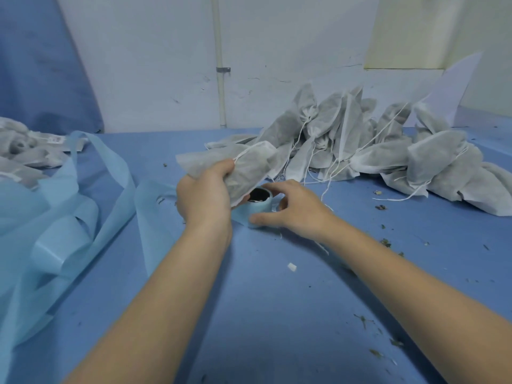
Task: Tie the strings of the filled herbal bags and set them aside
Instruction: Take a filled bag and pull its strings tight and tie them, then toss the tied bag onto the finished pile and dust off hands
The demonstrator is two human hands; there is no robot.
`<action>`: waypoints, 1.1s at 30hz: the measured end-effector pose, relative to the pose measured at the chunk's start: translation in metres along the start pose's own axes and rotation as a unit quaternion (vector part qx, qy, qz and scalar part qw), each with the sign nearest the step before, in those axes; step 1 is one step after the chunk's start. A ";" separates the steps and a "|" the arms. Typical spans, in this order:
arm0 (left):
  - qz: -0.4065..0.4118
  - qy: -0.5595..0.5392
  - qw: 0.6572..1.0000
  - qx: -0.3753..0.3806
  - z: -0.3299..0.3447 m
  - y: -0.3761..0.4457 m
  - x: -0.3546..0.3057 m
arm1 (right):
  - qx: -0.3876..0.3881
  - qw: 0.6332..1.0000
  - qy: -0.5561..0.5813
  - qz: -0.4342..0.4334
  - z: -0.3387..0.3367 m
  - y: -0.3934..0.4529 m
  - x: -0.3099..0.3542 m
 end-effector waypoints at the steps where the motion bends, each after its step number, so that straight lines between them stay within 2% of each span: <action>1: 0.004 0.012 1.000 -0.003 0.000 0.001 0.001 | -0.004 1.000 0.006 0.002 0.003 0.002 0.000; 5: 0.025 0.037 0.999 -0.025 -0.002 0.004 0.004 | -0.025 0.998 0.047 0.037 0.016 0.005 0.003; 11: 0.037 0.050 0.997 -0.041 -0.003 0.008 0.014 | -0.054 0.998 -0.012 0.031 0.022 0.006 0.012; 14: 0.032 0.068 0.997 -0.025 -0.003 0.008 0.018 | -0.056 0.998 0.017 0.032 0.019 0.001 0.014; 20: 0.030 0.078 0.996 -0.028 -0.004 0.012 0.022 | 0.016 0.992 0.115 0.043 0.003 -0.015 0.004; 23: 0.027 0.085 0.996 -0.026 -0.005 0.012 0.021 | 0.010 0.992 0.126 0.025 -0.001 -0.020 -0.001; 30: 0.023 0.081 0.996 -0.002 -0.005 0.009 0.018 | -0.024 0.996 0.076 0.031 0.005 -0.013 -0.002; 33: 0.054 0.093 0.994 -0.011 -0.006 0.009 0.016 | -0.035 0.997 0.060 0.018 0.008 -0.014 -0.001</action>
Point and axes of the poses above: each hand's wrist, its own y-axis towards the middle knuckle, its own z-axis out of the palm, x = y × z, the point moved 1 cm from there along y, towards the middle knuckle, and after that the axes turned 2 degrees about z, right-handed, at the moved point
